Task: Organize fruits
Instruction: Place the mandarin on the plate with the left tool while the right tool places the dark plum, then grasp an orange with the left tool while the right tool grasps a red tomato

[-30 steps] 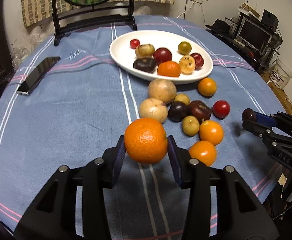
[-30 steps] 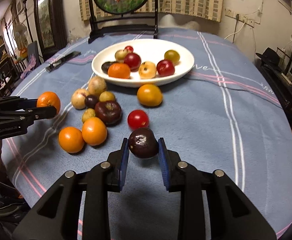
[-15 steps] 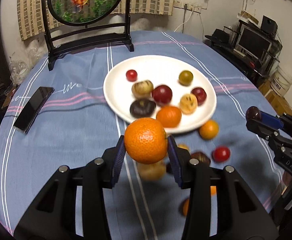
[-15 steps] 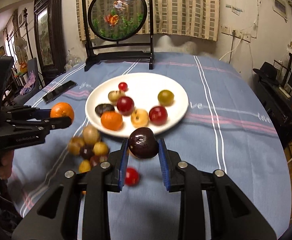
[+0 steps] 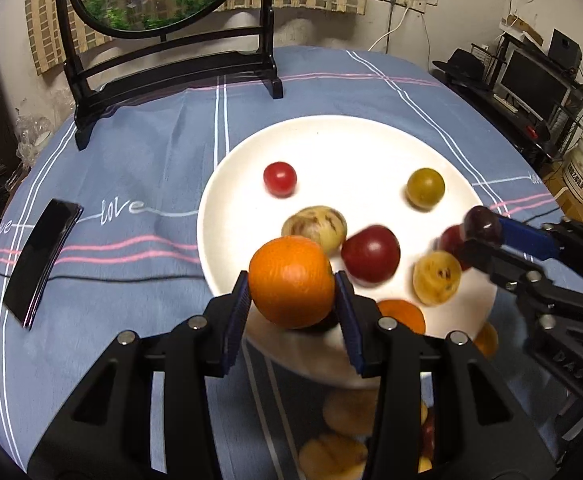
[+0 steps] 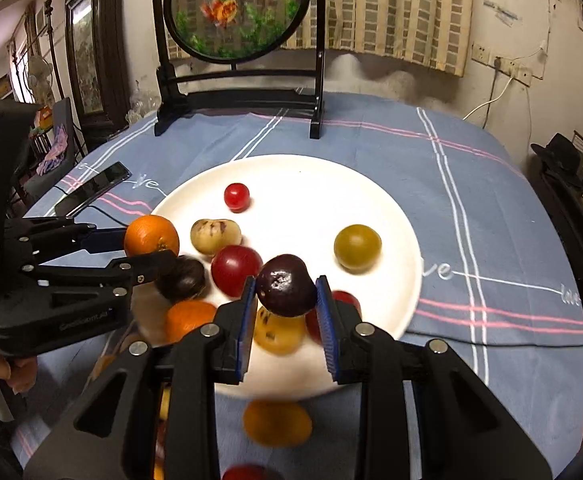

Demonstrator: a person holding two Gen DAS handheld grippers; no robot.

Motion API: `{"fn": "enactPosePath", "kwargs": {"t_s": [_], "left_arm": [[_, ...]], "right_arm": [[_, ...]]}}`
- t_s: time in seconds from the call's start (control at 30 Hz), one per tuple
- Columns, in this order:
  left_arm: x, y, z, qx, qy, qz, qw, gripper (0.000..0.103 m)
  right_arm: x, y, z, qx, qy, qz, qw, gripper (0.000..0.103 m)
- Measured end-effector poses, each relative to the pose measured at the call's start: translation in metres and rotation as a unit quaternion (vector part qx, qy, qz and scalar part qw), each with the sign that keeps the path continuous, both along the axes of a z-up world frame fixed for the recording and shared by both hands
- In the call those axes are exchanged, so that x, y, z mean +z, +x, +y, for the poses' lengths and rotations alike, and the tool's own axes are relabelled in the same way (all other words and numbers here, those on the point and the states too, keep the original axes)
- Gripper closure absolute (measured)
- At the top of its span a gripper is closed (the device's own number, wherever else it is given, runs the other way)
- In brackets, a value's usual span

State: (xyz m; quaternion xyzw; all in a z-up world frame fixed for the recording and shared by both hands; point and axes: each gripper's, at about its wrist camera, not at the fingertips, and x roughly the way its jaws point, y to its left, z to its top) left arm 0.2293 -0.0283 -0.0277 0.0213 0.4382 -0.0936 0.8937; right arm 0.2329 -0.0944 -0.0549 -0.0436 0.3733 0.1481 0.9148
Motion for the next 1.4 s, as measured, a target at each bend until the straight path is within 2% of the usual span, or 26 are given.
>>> {"fn": "enactPosePath", "kwargs": {"t_s": [0.13,0.2,0.27,0.3,0.33,0.37,0.6,0.8,0.93,1.0,1.17,1.4], "left_arm": [[-0.002,0.012,0.002,0.006,-0.005,0.003,1.0,0.059],[-0.002,0.014,0.002,0.016,0.006,-0.002,0.9998,0.053],[-0.001,0.012,0.002,0.012,0.0,-0.006,0.9999,0.048],[-0.001,0.011,0.002,0.009,-0.001,-0.009,0.9999,0.046],[-0.002,0.009,0.0,0.008,0.004,-0.011,0.9999,0.046],[-0.001,0.007,0.0,0.008,0.008,-0.012,0.9999,0.046],[0.017,-0.015,0.003,0.015,0.006,-0.04,0.9991,0.04],[0.026,-0.045,0.003,0.012,0.01,-0.049,0.9987,0.039],[0.025,-0.067,0.003,0.011,0.009,-0.047,0.9988,0.038],[0.023,-0.08,0.003,0.01,0.007,-0.045,0.9989,0.036],[0.017,-0.114,0.001,0.001,0.011,-0.038,0.9992,0.031],[0.009,-0.159,-0.008,-0.023,0.012,-0.033,0.9991,0.03]], "right_arm": [[-0.01,0.015,0.006,-0.002,-0.013,0.013,1.0,0.073],[-0.013,0.018,0.008,-0.003,-0.019,0.016,1.0,0.073],[-0.012,0.015,0.007,0.0,-0.014,0.018,1.0,0.072],[-0.011,0.014,0.005,0.0,-0.01,0.017,1.0,0.065],[-0.01,0.012,0.003,-0.003,-0.006,0.014,1.0,0.053],[-0.008,0.011,0.002,-0.006,-0.004,0.009,1.0,0.051],[0.006,-0.011,-0.011,-0.012,0.013,-0.008,1.0,0.05],[0.004,-0.04,-0.023,-0.022,0.015,-0.007,1.0,0.05],[-0.001,-0.058,-0.032,-0.031,0.014,0.0,0.999,0.049],[-0.005,-0.07,-0.039,-0.041,0.016,0.004,0.999,0.044],[-0.016,-0.097,-0.05,-0.058,0.027,0.016,0.998,0.044],[-0.026,-0.13,-0.064,-0.072,0.036,0.029,0.996,0.043]]}}
